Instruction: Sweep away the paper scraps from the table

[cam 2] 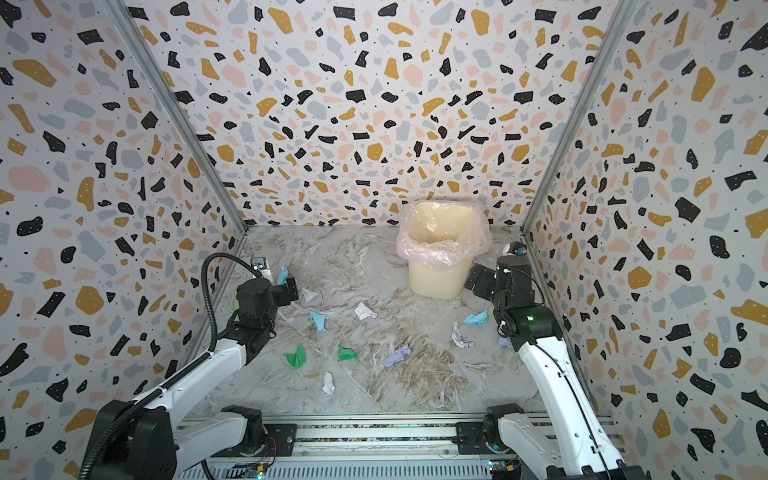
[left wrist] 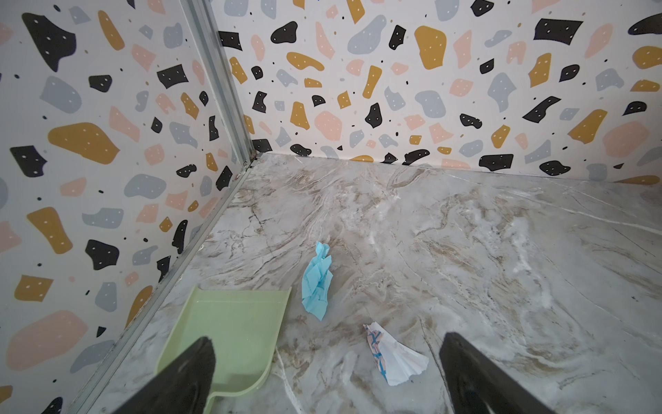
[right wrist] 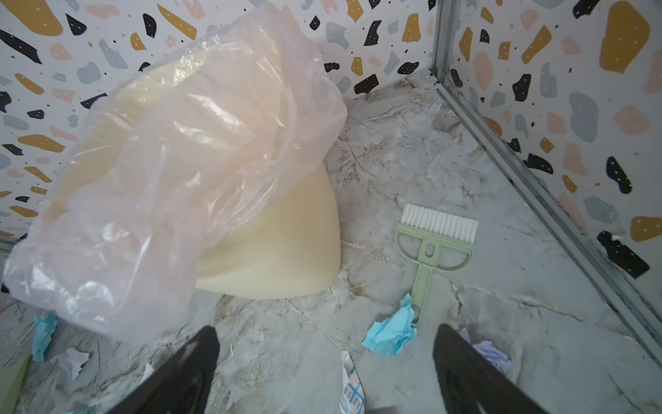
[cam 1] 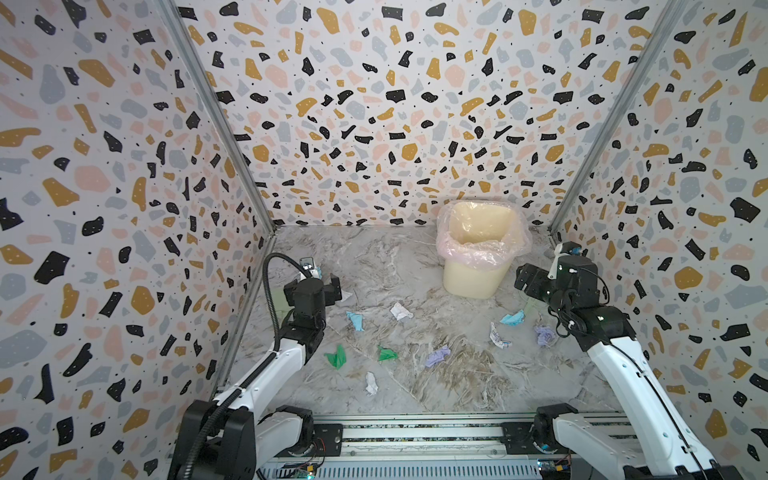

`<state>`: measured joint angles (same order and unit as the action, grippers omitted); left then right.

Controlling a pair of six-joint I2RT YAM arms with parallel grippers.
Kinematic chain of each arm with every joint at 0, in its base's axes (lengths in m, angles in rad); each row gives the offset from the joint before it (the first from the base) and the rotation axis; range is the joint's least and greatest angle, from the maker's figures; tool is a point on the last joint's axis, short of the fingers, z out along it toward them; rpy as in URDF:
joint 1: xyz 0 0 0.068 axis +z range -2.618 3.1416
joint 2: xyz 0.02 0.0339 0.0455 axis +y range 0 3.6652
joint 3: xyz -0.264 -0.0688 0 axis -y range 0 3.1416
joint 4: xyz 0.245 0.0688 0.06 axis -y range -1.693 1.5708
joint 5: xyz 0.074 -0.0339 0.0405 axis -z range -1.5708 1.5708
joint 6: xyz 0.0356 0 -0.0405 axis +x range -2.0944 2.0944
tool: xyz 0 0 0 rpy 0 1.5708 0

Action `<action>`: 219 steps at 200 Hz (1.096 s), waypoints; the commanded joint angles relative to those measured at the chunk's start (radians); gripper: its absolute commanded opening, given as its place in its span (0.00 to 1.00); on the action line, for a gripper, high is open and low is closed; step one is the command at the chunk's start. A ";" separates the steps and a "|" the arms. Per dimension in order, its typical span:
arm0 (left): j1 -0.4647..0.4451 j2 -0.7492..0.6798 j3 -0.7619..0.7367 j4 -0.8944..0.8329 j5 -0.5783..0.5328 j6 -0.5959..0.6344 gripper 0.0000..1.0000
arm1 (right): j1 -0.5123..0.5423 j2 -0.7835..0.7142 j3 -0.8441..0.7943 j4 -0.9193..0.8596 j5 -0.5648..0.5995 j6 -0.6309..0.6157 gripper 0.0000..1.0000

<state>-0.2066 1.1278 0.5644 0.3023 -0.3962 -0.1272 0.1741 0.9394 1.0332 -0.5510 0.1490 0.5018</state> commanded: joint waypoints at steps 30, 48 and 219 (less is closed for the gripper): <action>-0.024 -0.014 0.043 -0.007 0.010 -0.012 0.99 | -0.002 0.037 0.208 -0.039 -0.089 -0.006 0.92; -0.032 -0.014 0.039 -0.003 0.010 -0.026 0.99 | -0.002 0.079 0.235 0.037 -0.116 -0.018 0.92; -0.061 0.007 0.020 0.002 -0.015 -0.043 0.99 | -0.335 0.092 0.022 0.273 -0.428 -0.054 0.86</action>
<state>-0.2604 1.1332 0.5724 0.2840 -0.4015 -0.1608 -0.1551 1.1488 0.9962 -0.2989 -0.2764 0.4644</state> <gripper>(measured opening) 0.994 0.864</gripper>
